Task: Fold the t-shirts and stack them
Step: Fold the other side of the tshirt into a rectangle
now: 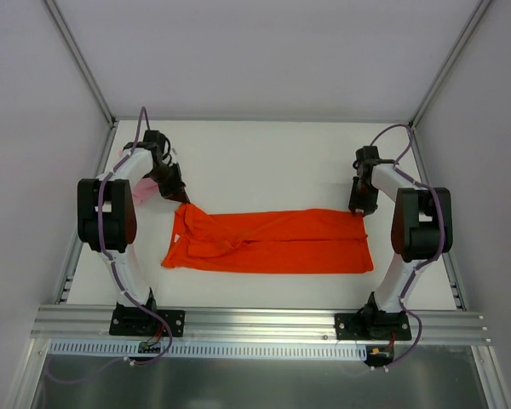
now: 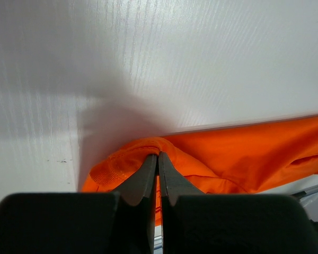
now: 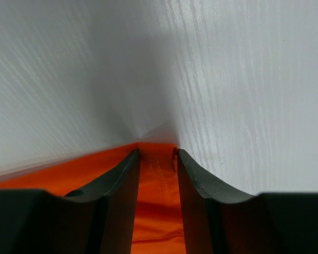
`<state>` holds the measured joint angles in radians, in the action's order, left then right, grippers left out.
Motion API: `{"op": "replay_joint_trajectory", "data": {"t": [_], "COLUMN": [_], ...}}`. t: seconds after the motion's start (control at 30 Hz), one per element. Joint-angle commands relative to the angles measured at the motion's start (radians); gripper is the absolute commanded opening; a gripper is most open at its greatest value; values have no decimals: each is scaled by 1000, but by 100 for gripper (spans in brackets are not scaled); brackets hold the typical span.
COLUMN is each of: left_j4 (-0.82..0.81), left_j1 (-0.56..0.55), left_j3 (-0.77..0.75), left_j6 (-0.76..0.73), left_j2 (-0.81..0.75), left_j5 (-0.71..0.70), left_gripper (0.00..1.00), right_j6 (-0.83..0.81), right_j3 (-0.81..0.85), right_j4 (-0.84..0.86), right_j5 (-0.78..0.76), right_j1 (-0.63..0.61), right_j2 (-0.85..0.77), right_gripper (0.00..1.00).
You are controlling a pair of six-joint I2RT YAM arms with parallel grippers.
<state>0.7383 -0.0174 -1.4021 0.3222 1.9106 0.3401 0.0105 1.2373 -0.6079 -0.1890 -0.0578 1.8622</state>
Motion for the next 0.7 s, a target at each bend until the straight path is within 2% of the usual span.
{"op": "replay_joint_trajectory", "data": {"t": [0.0,0.13,0.17,0.67], "left_j4": [13,4,-3,-4], "left_j1": [11,11,11,39], "left_j3": [-31,-26,-26,-63], "left_j6": [-23,-20,-21,-21], "left_j2": [-15,-16,-19,-76], "left_j5": [16,13,17,63], "left_gripper": [0,0,0,0], "right_j6": [-3,-3,-3,-63], "right_j3": [1,-2,-4,-1], "right_j4": [16,28,31,39], "right_j5": [16,22,17,25], "right_j1": [10,12,13,42], "right_j2": [-5,-5,-6,-23], "right_gripper": [38,5,1,1]}}
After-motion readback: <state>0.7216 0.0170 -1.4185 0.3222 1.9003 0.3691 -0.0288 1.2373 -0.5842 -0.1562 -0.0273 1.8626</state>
